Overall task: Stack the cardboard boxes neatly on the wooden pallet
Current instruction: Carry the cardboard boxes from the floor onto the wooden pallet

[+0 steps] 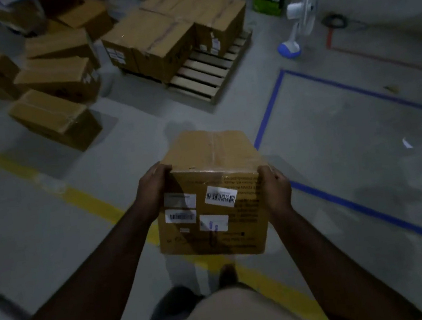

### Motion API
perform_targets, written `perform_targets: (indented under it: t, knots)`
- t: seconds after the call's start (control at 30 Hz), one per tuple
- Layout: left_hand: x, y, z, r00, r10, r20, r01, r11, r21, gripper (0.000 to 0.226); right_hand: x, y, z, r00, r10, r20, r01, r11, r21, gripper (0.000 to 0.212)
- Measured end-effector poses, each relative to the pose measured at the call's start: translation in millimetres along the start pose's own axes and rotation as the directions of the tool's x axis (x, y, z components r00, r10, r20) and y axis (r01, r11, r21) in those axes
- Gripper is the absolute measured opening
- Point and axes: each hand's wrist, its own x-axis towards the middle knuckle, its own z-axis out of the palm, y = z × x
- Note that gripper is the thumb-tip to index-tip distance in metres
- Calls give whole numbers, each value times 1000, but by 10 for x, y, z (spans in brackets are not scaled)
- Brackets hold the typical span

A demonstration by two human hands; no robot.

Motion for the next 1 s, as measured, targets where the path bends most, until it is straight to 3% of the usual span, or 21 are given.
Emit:
perform_targets:
  t: [0.1, 0.33, 0.5, 0.6, 0.7, 0.87, 1.0]
  knots:
    - [605, 389, -43, 999, -19, -36, 17, 999, -51, 20, 422, -472, 465, 999, -32, 11, 32, 999, -23, 31]
    - [2580, 1313, -125, 1000, -19, 23, 20, 998, -59, 21, 1727, -1314, 1825, 996, -72, -45, 73, 997, 10, 25]
    - [4027, 2125, -213, 984, 24, 176, -21, 1000, -20, 26, 2593, -2007, 2728, 988, -57, -144, 69, 994, 83, 24]
    - [4749, 2696, -188, 950, 15, 313, -11, 1000, -16, 50, 3092, -2478, 3128, 985, -40, -170, 57, 994, 94, 23]
    - [5473, 3205, -22, 934, -6, 357, -4, 1000, 27, 65, 3585, -2909, 3436, 978, -38, -203, 70, 986, 150, 22]
    - [6706, 3753, 417, 891, -33, 453, 4, 998, 65, 54, 4682, -3329, 3913, 977, -12, -211, 45, 987, 153, 22]
    - [7980, 4084, 918, 877, -156, 455, 94, 983, 156, 61, 5931, -3610, 4358, 978, -11, -210, 44, 988, 151, 21]
